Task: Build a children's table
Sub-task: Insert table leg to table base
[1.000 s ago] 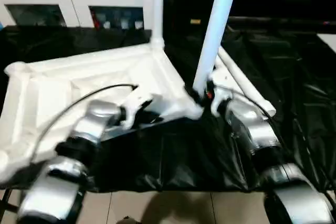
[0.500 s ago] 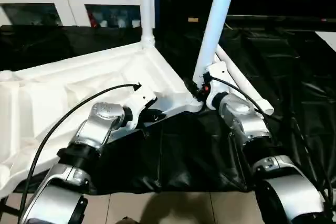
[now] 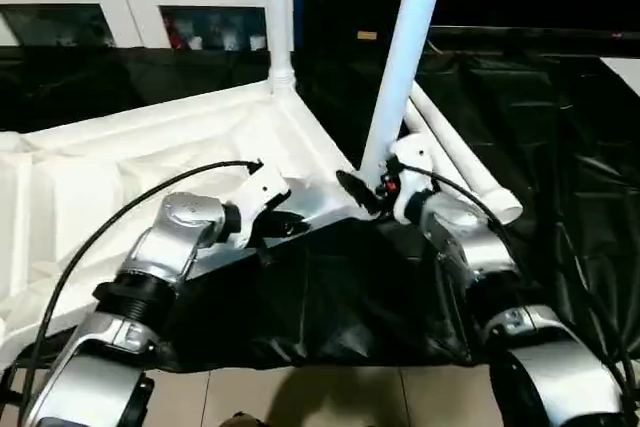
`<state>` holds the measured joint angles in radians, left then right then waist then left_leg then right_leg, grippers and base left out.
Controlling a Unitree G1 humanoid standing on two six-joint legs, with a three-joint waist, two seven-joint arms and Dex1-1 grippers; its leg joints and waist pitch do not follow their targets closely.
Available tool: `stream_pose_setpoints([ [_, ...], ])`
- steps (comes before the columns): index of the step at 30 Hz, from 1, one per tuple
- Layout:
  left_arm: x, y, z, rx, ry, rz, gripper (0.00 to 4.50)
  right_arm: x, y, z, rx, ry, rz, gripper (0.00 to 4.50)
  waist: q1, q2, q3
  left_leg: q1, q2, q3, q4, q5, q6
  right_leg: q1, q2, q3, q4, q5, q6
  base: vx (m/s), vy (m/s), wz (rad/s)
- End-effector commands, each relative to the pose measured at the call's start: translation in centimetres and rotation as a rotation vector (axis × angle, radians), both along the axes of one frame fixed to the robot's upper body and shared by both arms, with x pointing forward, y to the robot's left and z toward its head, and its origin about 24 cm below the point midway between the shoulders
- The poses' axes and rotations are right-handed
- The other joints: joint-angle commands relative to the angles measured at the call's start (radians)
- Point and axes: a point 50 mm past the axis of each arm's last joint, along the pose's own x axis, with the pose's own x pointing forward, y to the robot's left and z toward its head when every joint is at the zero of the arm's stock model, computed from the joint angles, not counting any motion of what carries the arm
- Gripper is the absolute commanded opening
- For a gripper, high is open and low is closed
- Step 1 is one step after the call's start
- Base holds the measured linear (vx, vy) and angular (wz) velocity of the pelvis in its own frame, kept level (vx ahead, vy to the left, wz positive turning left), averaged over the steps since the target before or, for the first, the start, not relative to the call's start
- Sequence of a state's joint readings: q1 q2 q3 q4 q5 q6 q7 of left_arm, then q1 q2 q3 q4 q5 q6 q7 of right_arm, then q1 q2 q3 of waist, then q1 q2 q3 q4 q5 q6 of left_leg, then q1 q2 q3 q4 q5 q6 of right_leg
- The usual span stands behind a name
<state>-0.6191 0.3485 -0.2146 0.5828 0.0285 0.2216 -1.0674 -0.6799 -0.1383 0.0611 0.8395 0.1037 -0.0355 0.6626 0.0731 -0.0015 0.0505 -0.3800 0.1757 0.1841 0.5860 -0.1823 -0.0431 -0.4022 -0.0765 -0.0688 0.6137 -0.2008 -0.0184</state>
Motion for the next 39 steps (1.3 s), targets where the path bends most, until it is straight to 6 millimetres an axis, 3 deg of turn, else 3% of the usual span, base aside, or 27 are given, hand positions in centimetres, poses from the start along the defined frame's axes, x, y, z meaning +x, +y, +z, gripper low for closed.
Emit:
stream_pose_setpoints([
  [1, 0.4, -1.7, 2.6, -0.094, -0.098, -0.13, 0.0, -1.4, 0.6, -1.6, -0.035, 0.068, 0.126, 3.88, 0.01, 0.01, -0.071, 0.02, 0.06, -0.017, -0.056, -0.081, 0.097, 0.061, -0.076, 0.048, -0.045, 0.09, -0.295, 0.0, 0.0, 0.0],
  [3, 0.3, -1.6, 2.5, -0.09, -0.099, -0.172, 0.0, -2.0, 0.0, -1.5, -0.032, 0.068, 0.191, 3.88, 0.022, 0.01, -0.072, 0.021, 0.062, -0.015, -0.054, -0.086, 0.098, 0.059, -0.076, 0.048, -0.043, 0.092, -0.291, 0.0, 0.0, 0.0],
  [11, -0.7, -0.8, 2.2, -0.085, -0.027, -0.347, 0.0, -4.5, -2.4, -1.3, -0.089, 0.107, 0.449, 3.74, 0.041, 0.014, -0.068, 0.02, 0.062, -0.017, -0.056, -0.135, 0.072, 0.057, -0.078, 0.049, -0.051, 0.01, -0.278, 0.0, 0.0, 0.0],
  [17, -1.0, -0.4, 2.1, -0.073, 0.004, -0.415, 0.0, -5.3, -2.6, -1.1, -0.086, 0.136, 0.538, 3.36, 0.046, 0.017, -0.069, 0.019, 0.065, -0.02, -0.057, -0.143, 0.062, 0.056, -0.08, 0.047, -0.051, -0.004, -0.283, 0.0, 0.0, 0.0],
  [19, -1.1, -0.3, 2.0, -0.069, 0.016, -0.43, 0.0, -5.6, -2.6, -1.1, -0.089, 0.144, 0.556, 3.02, 0.048, 0.016, -0.069, 0.02, 0.065, -0.019, -0.056, -0.144, 0.065, 0.056, -0.081, 0.048, -0.051, -0.001, -0.282, 0.0, 0.0, 0.0],
  [26, -0.9, -0.3, 1.8, -0.078, 0.026, -0.423, 0.0, -6.2, -2.4, -1.4, -0.071, 0.174, 0.574, 2.79, 0.054, 0.016, -0.07, 0.021, 0.066, -0.02, -0.057, -0.143, 0.057, 0.054, -0.081, 0.048, -0.05, -0.003, -0.283, 0.0, 0.0, 0.0],
  [30, -0.1, -0.7, 1.6, -0.101, 0.005, -0.305, 0.0, -5.9, -1.8, -2.2, -0.038, 0.181, 0.444, 2.77, 0.06, 0.015, -0.069, 0.021, 0.065, -0.019, -0.057, -0.148, 0.047, 0.052, -0.084, 0.05, -0.053, -0.023, -0.276, 0.0, 0.0, 0.0],
  [33, 0.8, -1.3, 1.5, -0.097, -0.024, -0.187, 0.0, -4.9, -1.4, -2.9, -0.045, 0.169, 0.264, 2.77, 0.057, 0.013, -0.065, 0.025, 0.062, -0.02, -0.061, -0.194, 0.012, 0.049, -0.088, 0.052, -0.064, -0.12, -0.257, 0.0, 0.0, 0.0],
  [34, 1.4, -1.9, 1.6, -0.118, -0.035, -0.106, 0.0, -4.1, -0.9, -3.4, -0.033, 0.169, 0.124, 2.77, 0.056, 0.011, -0.062, 0.024, 0.062, -0.022, -0.064, -0.207, 0.0, 0.05, -0.088, 0.053, -0.067, -0.165, -0.244, 0.0, 0.0, 0.0],
  [36, 1.6, -2.2, 1.6, -0.132, -0.038, -0.074, 0.0, -3.8, -0.6, -3.7, -0.022, 0.172, 0.061, 2.76, 0.046, 0.011, -0.058, 0.029, 0.059, -0.026, -0.071, -0.255, -0.032, 0.047, -0.09, 0.054, -0.078, -0.271, -0.218, 0.0, 0.0, 0.0],
  [37, 1.9, -3.0, 1.4, -0.143, -0.044, -0.009, 0.0, -3.0, 0.0, -3.9, 0.028, 0.192, -0.072, 2.76, 0.043, 0.011, -0.059, 0.029, 0.06, -0.027, -0.071, -0.257, -0.034, 0.048, -0.091, 0.055, -0.078, -0.272, -0.213, 0.0, 0.0, 0.0],
  [38, 2.0, -3.3, 1.3, -0.146, -0.048, 0.013, 0.0, -2.7, 0.3, -4.0, 0.048, 0.199, -0.115, 2.76, 0.038, 0.017, -0.059, 0.028, 0.061, -0.028, -0.072, -0.257, -0.039, 0.045, -0.091, 0.057, -0.076, -0.266, -0.215, 0.0, 0.0, 0.0],
  [39, 2.2, -4.0, 0.9, -0.142, -0.057, 0.06, 0.0, -2.2, 1.2, -4.0, 0.071, 0.204, -0.192, 2.76, 0.031, 0.013, -0.059, 0.028, 0.057, -0.029, -0.072, -0.265, -0.044, 0.046, -0.09, 0.055, -0.079, -0.275, -0.212, 0.0, 0.0, 0.0],
])
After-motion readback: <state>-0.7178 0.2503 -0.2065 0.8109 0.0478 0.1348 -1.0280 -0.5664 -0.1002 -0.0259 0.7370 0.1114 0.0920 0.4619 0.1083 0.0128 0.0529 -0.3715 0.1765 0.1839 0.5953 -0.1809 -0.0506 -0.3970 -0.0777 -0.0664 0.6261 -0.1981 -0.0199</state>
